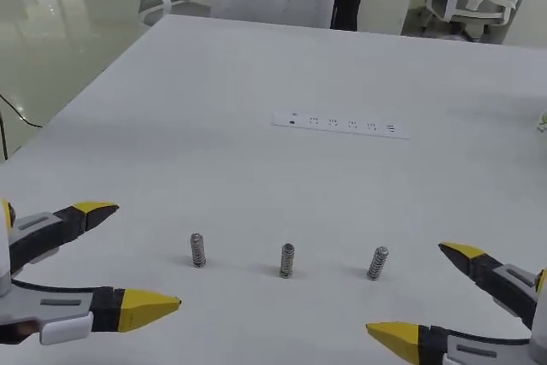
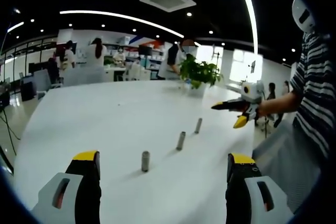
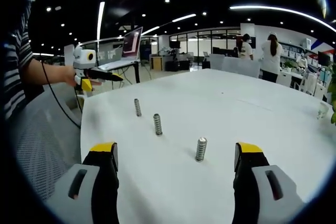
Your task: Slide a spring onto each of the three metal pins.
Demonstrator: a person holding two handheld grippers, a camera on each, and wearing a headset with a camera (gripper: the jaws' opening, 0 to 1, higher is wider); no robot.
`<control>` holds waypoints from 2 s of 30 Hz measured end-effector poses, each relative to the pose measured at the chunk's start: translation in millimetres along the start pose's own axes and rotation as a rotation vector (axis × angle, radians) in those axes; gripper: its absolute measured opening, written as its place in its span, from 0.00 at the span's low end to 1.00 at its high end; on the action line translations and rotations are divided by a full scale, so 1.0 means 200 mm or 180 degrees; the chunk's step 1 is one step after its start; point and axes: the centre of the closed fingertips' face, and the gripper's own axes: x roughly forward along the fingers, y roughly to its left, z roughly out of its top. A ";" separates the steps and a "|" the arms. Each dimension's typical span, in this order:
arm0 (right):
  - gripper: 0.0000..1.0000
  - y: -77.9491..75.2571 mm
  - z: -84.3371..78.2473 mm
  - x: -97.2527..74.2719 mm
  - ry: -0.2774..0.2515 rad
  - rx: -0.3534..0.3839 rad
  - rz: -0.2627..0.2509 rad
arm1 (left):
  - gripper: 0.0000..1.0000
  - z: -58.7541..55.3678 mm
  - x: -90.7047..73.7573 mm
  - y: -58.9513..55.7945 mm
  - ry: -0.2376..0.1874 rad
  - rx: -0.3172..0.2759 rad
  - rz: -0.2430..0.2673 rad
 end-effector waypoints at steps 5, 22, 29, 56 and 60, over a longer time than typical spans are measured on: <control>0.92 0.00 0.02 0.01 0.0004 -0.0023 0.0021 | 0.98 -0.01 0.00 -0.02 0.0016 0.0015 -0.0013; 0.91 -0.02 0.03 0.01 0.0006 -0.0033 0.0051 | 0.98 0.03 0.02 -0.01 0.0038 0.0059 0.0025; 0.91 -0.03 0.03 0.00 0.0028 -0.0052 0.0045 | 0.98 0.03 0.04 0.00 0.0017 0.0068 0.0020; 0.91 -0.03 0.01 0.01 0.0040 -0.0081 0.0001 | 0.98 0.00 0.05 0.00 0.0048 0.0047 0.0015; 0.90 -0.04 0.02 0.01 0.0035 -0.0074 -0.0010 | 0.98 -0.01 0.04 0.00 0.0050 0.0046 0.0015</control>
